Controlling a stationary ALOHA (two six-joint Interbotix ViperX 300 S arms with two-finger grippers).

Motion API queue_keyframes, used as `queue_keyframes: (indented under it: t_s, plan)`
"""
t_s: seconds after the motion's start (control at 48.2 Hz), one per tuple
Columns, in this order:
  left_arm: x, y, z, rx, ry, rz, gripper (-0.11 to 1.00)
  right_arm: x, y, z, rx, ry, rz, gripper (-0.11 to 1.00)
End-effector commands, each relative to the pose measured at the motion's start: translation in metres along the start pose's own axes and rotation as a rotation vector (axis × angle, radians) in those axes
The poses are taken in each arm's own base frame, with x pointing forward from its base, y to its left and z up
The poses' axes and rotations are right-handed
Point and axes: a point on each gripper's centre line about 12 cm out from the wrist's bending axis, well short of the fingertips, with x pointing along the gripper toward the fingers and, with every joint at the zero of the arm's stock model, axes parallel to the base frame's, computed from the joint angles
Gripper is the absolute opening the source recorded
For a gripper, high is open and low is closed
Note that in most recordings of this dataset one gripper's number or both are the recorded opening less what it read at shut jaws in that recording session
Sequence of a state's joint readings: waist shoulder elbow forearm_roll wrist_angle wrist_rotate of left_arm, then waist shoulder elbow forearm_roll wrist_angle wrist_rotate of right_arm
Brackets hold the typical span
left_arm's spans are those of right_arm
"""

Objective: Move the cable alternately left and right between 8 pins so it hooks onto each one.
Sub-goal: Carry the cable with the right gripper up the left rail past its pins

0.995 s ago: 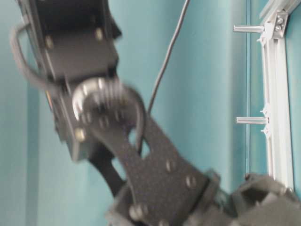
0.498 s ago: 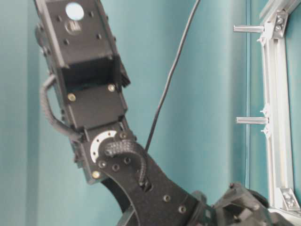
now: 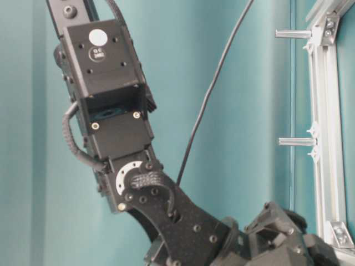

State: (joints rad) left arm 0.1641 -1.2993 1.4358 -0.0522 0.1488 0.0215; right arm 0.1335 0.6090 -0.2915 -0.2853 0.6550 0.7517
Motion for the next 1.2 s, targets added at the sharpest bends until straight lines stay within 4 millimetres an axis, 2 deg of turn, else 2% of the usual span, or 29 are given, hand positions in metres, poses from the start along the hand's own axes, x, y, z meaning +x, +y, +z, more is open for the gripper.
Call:
queue_keyframes:
  t_s: [0.0,0.435,0.767,1.182]
  plan:
    - [0.0,0.0,0.006,0.002,-0.012,0.0,0.44,-0.021,0.002,0.012,0.026,-0.046,0.024,0.16]
    - [0.0,0.0,0.006,0.004,-0.012,-0.002,0.44,-0.04,-0.018,-0.007,0.087,-0.067,-0.012,0.16]
    - [0.0,0.0,0.006,0.003,-0.012,0.0,0.44,-0.049,-0.044,-0.023,0.133,-0.06,-0.063,0.16]
    - [0.0,0.0,0.006,0.004,-0.014,-0.002,0.44,-0.049,-0.089,0.008,0.153,-0.123,-0.078,0.16]
